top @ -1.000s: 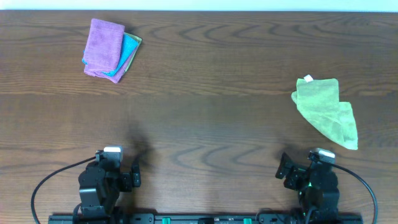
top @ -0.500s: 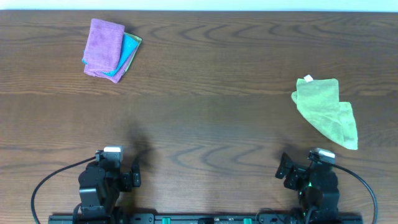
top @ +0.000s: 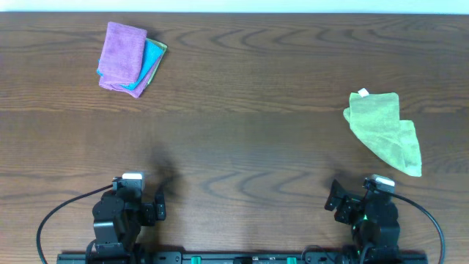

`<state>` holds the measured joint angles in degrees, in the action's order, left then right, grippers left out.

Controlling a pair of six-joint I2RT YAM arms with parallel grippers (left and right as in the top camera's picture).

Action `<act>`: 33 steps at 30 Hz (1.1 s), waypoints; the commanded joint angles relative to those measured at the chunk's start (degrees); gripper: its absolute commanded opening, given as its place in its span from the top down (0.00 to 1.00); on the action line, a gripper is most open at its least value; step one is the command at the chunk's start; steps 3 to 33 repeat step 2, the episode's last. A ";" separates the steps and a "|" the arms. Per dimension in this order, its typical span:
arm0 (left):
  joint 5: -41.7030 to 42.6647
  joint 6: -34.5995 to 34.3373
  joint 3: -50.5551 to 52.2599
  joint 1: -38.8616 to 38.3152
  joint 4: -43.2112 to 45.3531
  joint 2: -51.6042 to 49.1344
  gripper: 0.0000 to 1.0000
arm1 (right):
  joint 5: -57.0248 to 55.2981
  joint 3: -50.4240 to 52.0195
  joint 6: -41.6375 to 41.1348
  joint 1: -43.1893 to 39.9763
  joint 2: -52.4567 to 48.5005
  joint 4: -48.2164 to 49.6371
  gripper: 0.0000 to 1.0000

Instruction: Fold the cloth

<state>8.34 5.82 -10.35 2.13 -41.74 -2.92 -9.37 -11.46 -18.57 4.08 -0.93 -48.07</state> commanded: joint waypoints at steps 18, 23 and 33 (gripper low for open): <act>-0.87 -0.70 0.87 -0.28 -0.57 0.46 0.05 | 0.20 0.76 1.05 -0.39 0.61 0.02 0.01; -0.87 -0.70 0.87 -0.28 -0.57 0.46 0.05 | 0.20 0.76 1.05 -0.39 0.61 0.02 0.01; -0.87 -0.70 0.87 -0.28 -0.57 0.46 0.05 | 0.20 0.76 1.05 -0.39 0.61 0.02 0.01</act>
